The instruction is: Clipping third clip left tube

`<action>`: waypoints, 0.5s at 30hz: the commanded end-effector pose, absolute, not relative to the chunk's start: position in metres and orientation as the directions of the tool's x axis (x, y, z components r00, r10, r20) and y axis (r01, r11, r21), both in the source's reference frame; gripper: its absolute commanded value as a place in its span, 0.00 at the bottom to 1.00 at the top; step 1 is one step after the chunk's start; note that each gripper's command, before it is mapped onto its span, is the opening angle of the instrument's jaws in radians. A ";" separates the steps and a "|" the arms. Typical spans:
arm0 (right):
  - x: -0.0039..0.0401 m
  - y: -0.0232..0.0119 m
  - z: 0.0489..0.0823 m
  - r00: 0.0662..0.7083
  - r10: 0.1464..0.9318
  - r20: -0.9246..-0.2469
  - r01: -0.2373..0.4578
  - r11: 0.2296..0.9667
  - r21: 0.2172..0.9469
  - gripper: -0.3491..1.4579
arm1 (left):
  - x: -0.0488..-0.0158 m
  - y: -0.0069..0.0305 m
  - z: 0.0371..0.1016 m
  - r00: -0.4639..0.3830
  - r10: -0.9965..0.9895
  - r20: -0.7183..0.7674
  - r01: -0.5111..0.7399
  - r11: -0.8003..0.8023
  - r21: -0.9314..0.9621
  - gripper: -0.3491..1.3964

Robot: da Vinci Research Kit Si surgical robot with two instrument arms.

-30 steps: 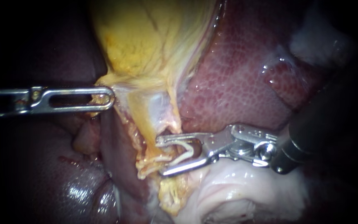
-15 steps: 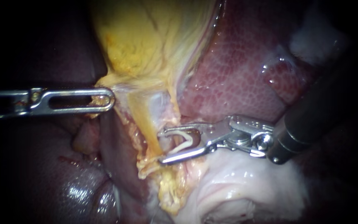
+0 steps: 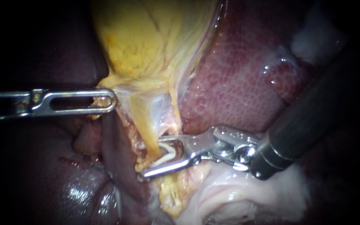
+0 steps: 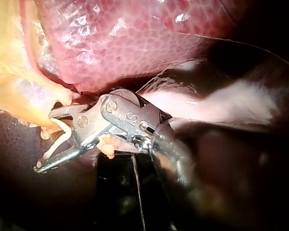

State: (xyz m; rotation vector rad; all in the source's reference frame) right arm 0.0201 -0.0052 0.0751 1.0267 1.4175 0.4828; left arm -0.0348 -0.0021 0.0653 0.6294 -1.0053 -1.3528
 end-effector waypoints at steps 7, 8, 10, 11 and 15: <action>0.0206 -0.0052 0.0749 0.137 0.824 -0.550 0.312 0.491 0.813 0.52 | -0.0347 -0.0020 0.0657 -0.076 -0.972 0.222 0.493 0.157 0.856 0.00; 0.0208 -0.0051 0.0750 0.138 0.827 -0.545 0.310 0.487 0.817 0.52 | -0.0348 -0.0021 0.0657 -0.077 -0.972 0.223 0.493 0.157 0.856 0.00; 0.0213 -0.0050 0.0751 0.139 0.830 -0.540 0.311 0.481 0.820 0.52 | -0.0349 -0.0021 0.0657 -0.077 -0.972 0.223 0.493 0.157 0.855 0.00; 0.0215 -0.0049 0.0752 0.138 0.834 -0.535 0.310 0.476 0.823 0.52 | -0.0350 -0.0021 0.0658 -0.077 -0.972 0.223 0.494 0.157 0.855 0.00; 0.0222 -0.0041 0.0753 0.120 0.846 -0.520 0.314 0.464 0.828 0.52 | -0.0350 -0.0021 0.0658 -0.078 -0.972 0.224 0.494 0.157 0.855 0.00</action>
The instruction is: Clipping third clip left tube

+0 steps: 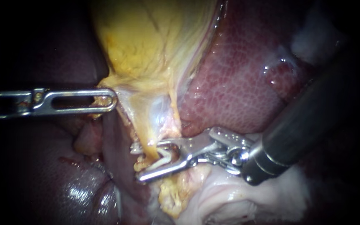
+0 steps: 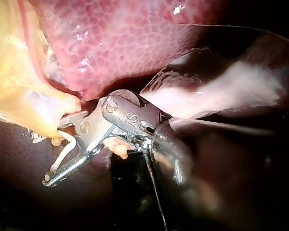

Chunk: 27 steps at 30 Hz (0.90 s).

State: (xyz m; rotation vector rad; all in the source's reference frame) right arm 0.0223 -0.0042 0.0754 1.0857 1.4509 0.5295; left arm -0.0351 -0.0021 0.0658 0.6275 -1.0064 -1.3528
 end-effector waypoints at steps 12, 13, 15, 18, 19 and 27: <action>0.0219 -0.0015 0.0752 0.119 0.871 -0.477 0.314 0.422 0.850 0.48 | -0.0352 -0.0021 0.0658 -0.078 -0.971 0.224 0.495 0.157 0.855 0.00; 0.0218 -0.0014 0.0753 0.122 0.876 -0.466 0.314 0.412 0.856 0.48 | -0.0352 -0.0021 0.0658 -0.078 -0.971 0.224 0.495 0.157 0.855 0.00; 0.0214 -0.0014 0.0754 0.148 0.909 -0.388 0.308 0.331 0.892 0.36 | -0.0352 -0.0021 0.0658 -0.078 -0.971 0.224 0.495 0.157 0.855 0.00; 0.0201 -0.0016 0.0754 0.166 0.914 -0.369 0.322 0.304 0.897 0.00 | -0.0352 -0.0021 0.0658 -0.078 -0.971 0.224 0.495 0.157 0.855 0.00; 0.0200 -0.0014 0.0755 0.171 0.913 -0.370 0.319 0.304 0.898 0.00 | -0.0352 -0.0022 0.0658 -0.078 -0.971 0.224 0.494 0.157 0.855 0.00; 0.0199 -0.0013 0.0762 0.171 0.913 -0.371 0.319 0.306 0.897 0.00 | -0.0352 -0.0022 0.0659 -0.078 -0.971 0.224 0.495 0.157 0.855 0.00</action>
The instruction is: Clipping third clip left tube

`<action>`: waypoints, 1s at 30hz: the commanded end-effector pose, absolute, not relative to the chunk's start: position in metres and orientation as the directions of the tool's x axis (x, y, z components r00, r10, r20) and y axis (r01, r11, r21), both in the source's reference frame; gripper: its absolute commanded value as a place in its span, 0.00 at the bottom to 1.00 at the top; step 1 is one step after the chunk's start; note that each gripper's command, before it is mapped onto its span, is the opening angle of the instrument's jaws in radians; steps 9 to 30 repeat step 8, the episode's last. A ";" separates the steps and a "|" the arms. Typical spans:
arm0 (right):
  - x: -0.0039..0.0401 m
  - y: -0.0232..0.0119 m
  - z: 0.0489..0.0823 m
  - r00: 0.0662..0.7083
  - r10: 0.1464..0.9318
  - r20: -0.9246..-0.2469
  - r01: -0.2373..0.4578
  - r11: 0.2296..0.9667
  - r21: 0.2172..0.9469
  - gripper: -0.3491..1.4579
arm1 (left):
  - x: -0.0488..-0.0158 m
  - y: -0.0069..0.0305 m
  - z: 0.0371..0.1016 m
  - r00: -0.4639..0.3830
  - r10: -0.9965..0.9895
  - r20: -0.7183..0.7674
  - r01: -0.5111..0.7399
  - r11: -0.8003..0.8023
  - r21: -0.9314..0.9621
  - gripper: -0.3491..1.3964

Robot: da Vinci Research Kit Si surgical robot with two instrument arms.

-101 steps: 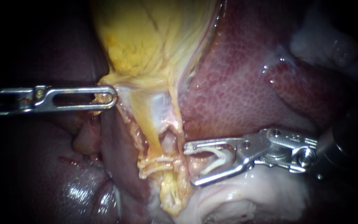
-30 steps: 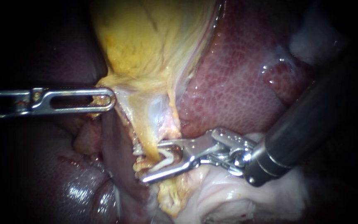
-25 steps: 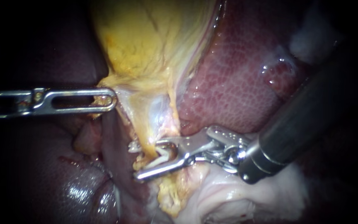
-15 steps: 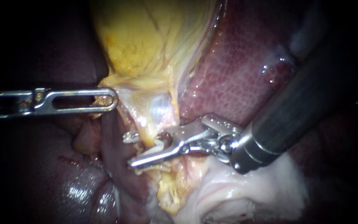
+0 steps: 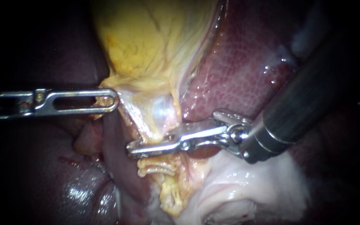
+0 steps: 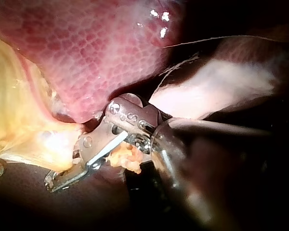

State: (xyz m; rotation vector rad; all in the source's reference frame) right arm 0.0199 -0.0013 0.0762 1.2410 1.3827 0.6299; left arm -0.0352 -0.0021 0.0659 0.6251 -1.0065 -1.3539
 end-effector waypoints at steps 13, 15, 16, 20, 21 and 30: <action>0.0199 -0.0013 0.0762 0.171 0.913 -0.371 0.319 0.305 0.897 0.00 | -0.0352 -0.0022 0.0659 -0.078 -0.971 0.224 0.495 0.157 0.855 0.00; 0.0199 -0.0013 0.0762 0.171 0.913 -0.371 0.319 0.305 0.897 0.00 | -0.0352 -0.0022 0.0659 -0.078 -0.971 0.224 0.495 0.157 0.855 0.00; 0.0199 -0.0013 0.0762 0.171 0.913 -0.371 0.319 0.305 0.897 0.00 | -0.0352 -0.0022 0.0659 -0.078 -0.971 0.224 0.495 0.157 0.855 0.00; 0.0199 -0.0013 0.0762 0.171 0.913 -0.371 0.319 0.305 0.897 0.00 | -0.0352 -0.0022 0.0659 -0.078 -0.971 0.224 0.495 0.157 0.855 0.00; 0.0199 -0.0013 0.0762 0.171 0.913 -0.371 0.319 0.305 0.897 0.00 | -0.0352 -0.0022 0.0659 -0.078 -0.971 0.224 0.495 0.157 0.855 0.00; 0.0199 -0.0013 0.0762 0.171 0.913 -0.371 0.319 0.305 0.897 0.00 | -0.0352 -0.0022 0.0659 -0.078 -0.971 0.224 0.495 0.157 0.855 0.00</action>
